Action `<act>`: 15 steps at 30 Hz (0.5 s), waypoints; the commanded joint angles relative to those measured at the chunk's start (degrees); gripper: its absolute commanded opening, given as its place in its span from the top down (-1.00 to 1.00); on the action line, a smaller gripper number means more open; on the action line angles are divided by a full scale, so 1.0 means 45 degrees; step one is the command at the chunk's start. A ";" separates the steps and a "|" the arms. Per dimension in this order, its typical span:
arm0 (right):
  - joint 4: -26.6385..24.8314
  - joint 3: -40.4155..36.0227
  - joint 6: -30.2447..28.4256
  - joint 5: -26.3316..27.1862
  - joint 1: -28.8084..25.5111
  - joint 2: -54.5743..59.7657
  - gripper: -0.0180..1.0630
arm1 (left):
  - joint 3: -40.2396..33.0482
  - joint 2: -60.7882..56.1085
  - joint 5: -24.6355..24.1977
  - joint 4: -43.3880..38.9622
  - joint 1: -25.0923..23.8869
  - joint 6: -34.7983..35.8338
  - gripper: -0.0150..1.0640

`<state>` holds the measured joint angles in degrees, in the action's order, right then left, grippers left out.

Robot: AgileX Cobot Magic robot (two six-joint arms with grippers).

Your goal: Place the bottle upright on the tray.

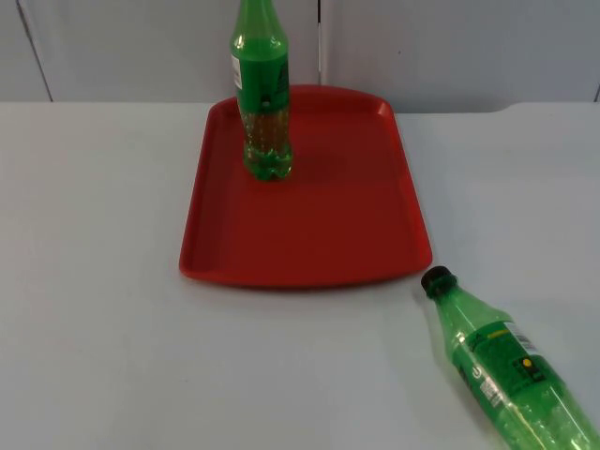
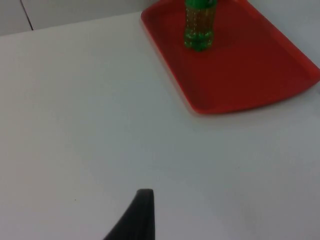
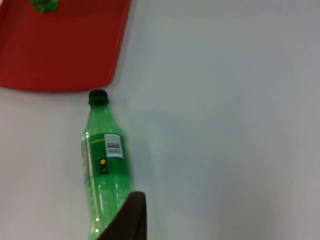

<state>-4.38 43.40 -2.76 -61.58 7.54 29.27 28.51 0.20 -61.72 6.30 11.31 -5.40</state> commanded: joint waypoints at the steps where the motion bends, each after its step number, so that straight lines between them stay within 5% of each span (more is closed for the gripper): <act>1: -0.0381 0.0655 -0.0128 0.0185 -0.0099 0.1362 -0.98 | -0.0055 -0.0044 0.0022 0.0019 0.0073 0.0054 -0.98; 15: -0.1079 0.3744 -0.1303 -0.0452 -0.0069 0.8032 -0.98 | -0.0055 -0.0044 0.0022 0.0019 0.0073 0.0054 -0.98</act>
<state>-8.36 58.81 -7.75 -63.10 7.54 63.04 28.51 0.20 -61.72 6.30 11.31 -5.40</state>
